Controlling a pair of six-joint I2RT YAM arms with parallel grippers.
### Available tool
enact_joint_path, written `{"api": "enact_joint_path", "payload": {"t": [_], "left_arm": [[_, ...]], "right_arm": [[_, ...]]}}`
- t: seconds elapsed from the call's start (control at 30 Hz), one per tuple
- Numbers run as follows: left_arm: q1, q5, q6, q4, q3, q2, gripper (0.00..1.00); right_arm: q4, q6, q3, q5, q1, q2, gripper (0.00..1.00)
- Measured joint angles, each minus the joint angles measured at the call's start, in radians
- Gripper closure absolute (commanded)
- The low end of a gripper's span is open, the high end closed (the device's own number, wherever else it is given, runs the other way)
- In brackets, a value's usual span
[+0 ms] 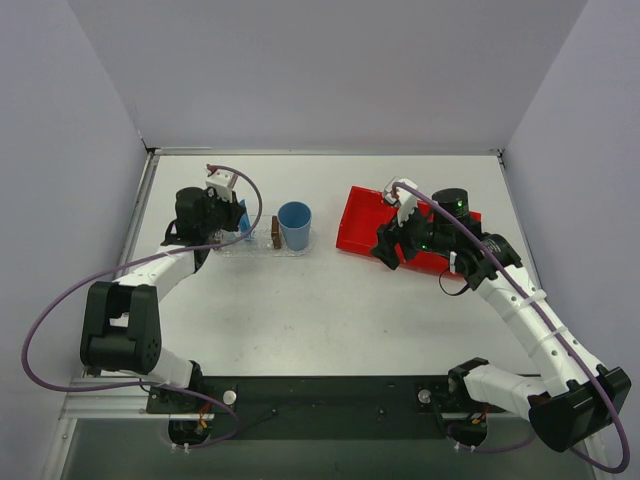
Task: Prepare toiletry sets of a toothbrush and toothpaste on the tray
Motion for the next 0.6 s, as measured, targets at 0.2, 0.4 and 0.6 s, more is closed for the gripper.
{"api": "enact_joint_path", "payload": {"t": [0.2,0.4,0.6], "left_arm": [[0.000,0.000,0.008,0.000,0.000,0.000,0.77],[0.000,0.000,0.016,-0.001,0.000,0.000,0.70],[0.000,0.000,0.021,-0.023,0.000,-0.001,0.59]], "right_arm": [[0.000,0.000,0.000,0.000,0.000,0.000,0.39],[0.000,0.000,0.000,0.000,0.000,0.000,0.39],[0.000,0.000,-0.002,0.000,0.000,0.000,0.39]]}}
